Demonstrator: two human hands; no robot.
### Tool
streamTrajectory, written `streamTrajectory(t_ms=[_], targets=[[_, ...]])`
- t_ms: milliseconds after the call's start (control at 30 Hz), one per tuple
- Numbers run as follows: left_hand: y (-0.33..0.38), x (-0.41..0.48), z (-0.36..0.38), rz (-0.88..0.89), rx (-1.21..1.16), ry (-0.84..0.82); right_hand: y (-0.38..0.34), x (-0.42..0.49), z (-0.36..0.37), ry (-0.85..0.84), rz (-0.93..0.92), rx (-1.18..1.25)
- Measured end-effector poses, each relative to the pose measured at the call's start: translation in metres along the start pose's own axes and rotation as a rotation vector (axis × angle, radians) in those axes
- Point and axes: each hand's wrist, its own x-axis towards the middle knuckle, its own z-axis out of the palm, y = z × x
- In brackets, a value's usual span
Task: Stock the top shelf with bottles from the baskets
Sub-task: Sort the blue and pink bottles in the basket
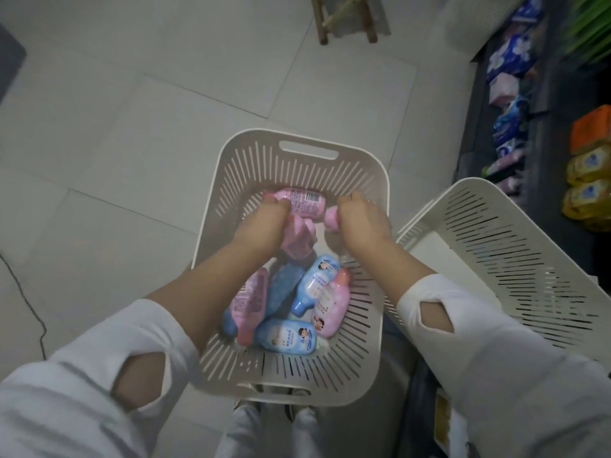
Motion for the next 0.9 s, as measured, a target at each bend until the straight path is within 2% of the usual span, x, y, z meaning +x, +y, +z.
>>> streamTrajectory(t_ms=[133,267,367,500,733,833,900], targets=[[-0.011,0.015,-0.010,-0.028,-0.107,0.134,-0.003,0.006,0.005,-0.047,0.018,-0.022],[-0.019,0.019,-0.004,-0.092,-0.235,0.209,-0.008,0.000,0.016,0.070,0.026,-0.025],[-0.026,0.020,0.004,-0.112,-0.273,0.131,-0.014,-0.009,0.022,0.094,-0.121,-0.062],[-0.035,0.012,0.017,-0.090,-0.155,0.028,-0.030,-0.019,0.047,-0.139,-0.372,-0.058],[-0.051,-0.029,0.049,-0.104,-0.016,-0.171,-0.053,-0.019,0.087,-0.250,-0.536,-0.135],[-0.052,-0.047,0.064,-0.121,0.076,-0.303,-0.057,-0.017,0.099,-0.263,-0.542,-0.180],[-0.050,-0.050,0.067,-0.142,0.125,-0.303,-0.057,-0.018,0.106,-0.269,-0.529,-0.223]])
